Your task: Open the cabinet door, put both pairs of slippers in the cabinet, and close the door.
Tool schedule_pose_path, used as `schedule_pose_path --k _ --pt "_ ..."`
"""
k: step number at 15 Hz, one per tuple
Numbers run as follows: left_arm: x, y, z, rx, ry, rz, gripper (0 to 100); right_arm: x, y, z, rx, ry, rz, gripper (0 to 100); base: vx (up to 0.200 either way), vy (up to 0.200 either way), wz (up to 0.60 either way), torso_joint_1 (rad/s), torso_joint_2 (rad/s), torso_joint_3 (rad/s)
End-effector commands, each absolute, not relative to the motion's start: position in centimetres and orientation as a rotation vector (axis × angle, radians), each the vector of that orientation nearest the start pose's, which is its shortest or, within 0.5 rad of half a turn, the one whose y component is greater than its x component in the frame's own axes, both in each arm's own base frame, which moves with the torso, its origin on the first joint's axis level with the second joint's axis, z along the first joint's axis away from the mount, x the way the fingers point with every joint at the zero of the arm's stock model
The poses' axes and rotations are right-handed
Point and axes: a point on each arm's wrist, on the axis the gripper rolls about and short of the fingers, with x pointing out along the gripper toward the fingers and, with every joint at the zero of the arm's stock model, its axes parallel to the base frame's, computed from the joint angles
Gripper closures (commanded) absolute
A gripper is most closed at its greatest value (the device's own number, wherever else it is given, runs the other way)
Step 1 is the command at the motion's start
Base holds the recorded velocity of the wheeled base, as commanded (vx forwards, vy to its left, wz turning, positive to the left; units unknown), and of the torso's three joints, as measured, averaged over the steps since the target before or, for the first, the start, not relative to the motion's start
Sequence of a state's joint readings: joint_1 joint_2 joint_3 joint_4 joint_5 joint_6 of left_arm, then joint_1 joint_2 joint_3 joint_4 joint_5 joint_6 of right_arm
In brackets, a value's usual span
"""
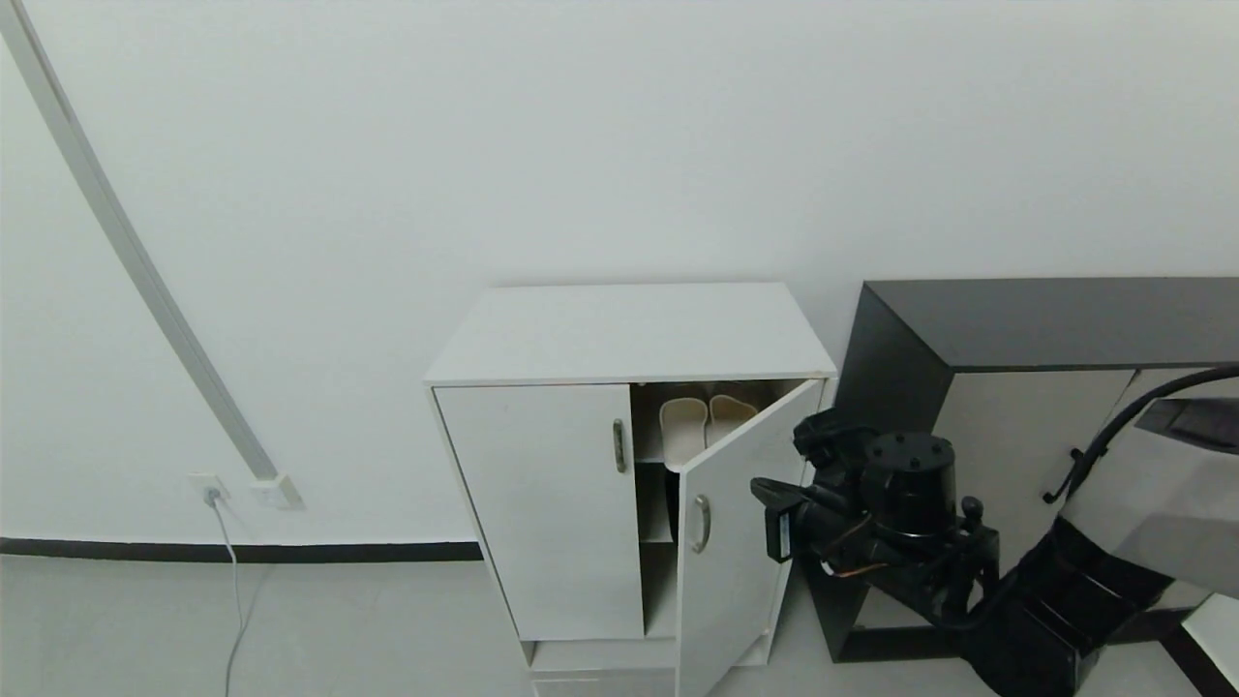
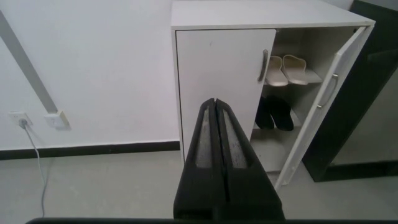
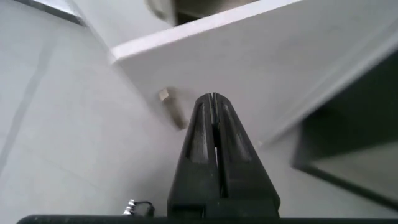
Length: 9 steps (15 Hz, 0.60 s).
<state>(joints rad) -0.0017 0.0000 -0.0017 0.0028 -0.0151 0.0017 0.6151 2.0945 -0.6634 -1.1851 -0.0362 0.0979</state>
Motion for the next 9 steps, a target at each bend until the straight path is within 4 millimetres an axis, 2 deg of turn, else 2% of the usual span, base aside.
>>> schedule_pose_path --k 1,3,9 --pt "-2.3 0.0 7.6 0.002 0.002 -0.017 100 27.0 19.2 5.8 0.002 0.297 0.581 100 0.0 0.0 0.0 0.0 0.0 0.0" --pt "-2.3 0.0 7.6 0.003 0.003 -0.017 100 26.1 19.0 5.4 0.0 0.3 0.594 100 0.0 0.0 0.0 0.0 0.0 0.0" --pt "-2.3 0.0 7.6 0.002 0.0 -0.015 100 25.6 19.1 4.7 -0.012 0.325 0.601 100 0.2 0.0 0.0 -0.002 0.0 0.002"
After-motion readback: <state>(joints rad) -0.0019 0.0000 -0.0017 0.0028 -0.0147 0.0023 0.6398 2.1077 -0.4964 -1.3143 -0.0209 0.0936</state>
